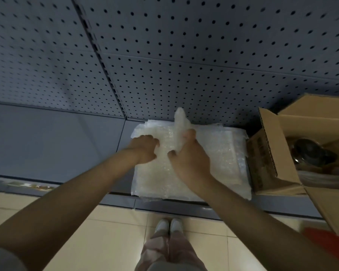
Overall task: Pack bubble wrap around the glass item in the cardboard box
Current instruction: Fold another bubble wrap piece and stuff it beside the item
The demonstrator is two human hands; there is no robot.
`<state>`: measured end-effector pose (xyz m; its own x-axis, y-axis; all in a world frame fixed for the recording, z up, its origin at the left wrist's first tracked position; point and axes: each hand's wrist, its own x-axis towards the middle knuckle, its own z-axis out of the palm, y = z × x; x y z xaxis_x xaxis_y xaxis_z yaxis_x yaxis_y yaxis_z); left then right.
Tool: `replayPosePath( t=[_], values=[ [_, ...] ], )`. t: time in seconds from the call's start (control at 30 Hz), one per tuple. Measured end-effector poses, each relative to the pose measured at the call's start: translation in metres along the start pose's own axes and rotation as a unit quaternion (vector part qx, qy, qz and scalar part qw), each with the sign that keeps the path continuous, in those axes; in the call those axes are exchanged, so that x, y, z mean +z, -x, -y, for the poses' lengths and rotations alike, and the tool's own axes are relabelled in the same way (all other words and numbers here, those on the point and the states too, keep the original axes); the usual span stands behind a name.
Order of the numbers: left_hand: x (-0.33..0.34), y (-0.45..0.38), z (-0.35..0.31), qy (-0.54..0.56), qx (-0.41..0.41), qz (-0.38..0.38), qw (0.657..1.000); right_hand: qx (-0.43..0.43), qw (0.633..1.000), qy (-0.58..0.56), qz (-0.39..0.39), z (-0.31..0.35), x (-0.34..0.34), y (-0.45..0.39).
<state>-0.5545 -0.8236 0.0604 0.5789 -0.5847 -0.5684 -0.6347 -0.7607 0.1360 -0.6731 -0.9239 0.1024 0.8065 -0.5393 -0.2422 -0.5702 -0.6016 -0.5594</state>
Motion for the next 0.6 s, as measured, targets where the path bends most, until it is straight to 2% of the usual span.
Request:
replayPosePath(
  t=[0.2, 0.3, 0.37, 0.4, 0.47, 0.53, 0.6],
  values=[
    [-0.012, 0.026, 0.033, -0.041, -0.069, -0.057, 0.995, -0.034, 0.995, 0.027, 0.091, 0.007, 0.064, -0.003],
    [-0.004, 0.031, 0.033, -0.051, -0.038, -0.157, 0.986, -0.055, 0.986, 0.103, 0.118, -0.001, 0.084, -0.011],
    [0.007, 0.028, 0.031, -0.060, 0.028, -0.206, 0.976, -0.069, 0.977, 0.142, 0.140, -0.008, 0.092, -0.015],
    [0.014, 0.024, 0.029, -0.069, 0.065, -0.197, 0.976, -0.076, 0.974, 0.156, 0.147, -0.012, 0.095, -0.017],
    [0.029, 0.012, 0.024, -0.115, 0.096, -0.124, 0.981, -0.086, 0.967, 0.171, 0.169, -0.020, 0.097, -0.020],
    [0.044, 0.000, 0.021, -0.169, 0.091, -0.049, 0.980, -0.083, 0.959, 0.174, 0.207, -0.026, 0.098, -0.025],
    [0.053, -0.006, 0.021, -0.180, 0.079, -0.015, 0.980, -0.098, 0.962, 0.148, 0.209, -0.031, 0.098, -0.028]
  ],
)
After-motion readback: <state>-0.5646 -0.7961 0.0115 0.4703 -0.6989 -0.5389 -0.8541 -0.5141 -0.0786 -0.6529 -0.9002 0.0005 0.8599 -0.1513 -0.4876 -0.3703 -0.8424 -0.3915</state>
